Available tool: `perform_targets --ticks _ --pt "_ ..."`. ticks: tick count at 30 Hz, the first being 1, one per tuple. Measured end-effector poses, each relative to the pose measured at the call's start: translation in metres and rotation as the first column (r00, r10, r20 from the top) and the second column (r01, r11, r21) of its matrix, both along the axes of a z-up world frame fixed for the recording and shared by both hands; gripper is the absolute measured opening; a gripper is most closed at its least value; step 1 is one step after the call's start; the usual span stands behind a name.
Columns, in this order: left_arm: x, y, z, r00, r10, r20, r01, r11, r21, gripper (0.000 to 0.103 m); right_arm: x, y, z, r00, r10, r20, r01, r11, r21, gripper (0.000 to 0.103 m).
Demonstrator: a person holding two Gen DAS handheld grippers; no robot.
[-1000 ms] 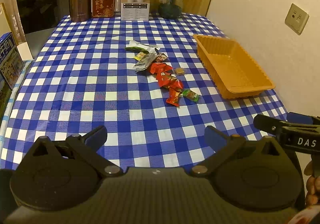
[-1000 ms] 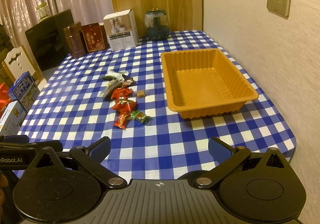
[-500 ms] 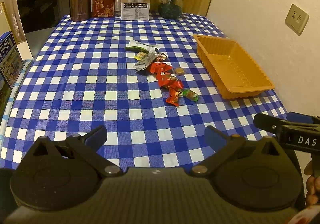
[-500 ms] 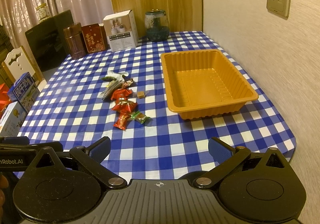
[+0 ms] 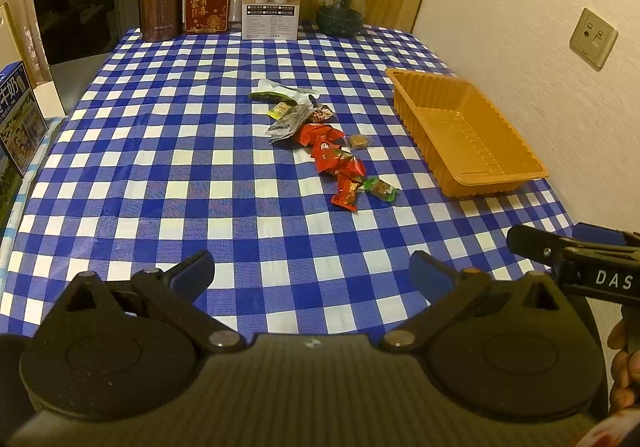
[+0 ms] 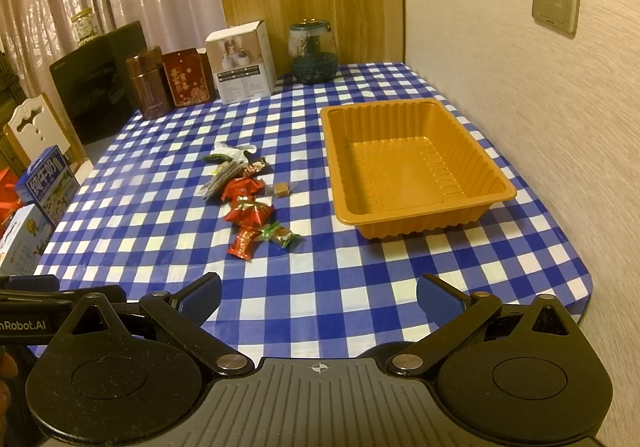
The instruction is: Organize snacks
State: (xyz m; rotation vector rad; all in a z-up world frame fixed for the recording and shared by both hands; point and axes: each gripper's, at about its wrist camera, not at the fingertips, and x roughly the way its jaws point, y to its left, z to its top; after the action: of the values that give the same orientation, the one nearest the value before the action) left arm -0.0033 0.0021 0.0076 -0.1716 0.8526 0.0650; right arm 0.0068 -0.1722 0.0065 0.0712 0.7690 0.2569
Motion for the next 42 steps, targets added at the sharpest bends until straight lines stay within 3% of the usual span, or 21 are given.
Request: perform_targets --ticks 42 --pt "-0.0034 -0.0029 -0.001 1.0 0.002 0.001 -0.002 1.0 -0.01 0.103 0.0002 -0.0011 -0.0015 1.0 -0.007 -0.001 0.007 1.0 0.008 0.103"
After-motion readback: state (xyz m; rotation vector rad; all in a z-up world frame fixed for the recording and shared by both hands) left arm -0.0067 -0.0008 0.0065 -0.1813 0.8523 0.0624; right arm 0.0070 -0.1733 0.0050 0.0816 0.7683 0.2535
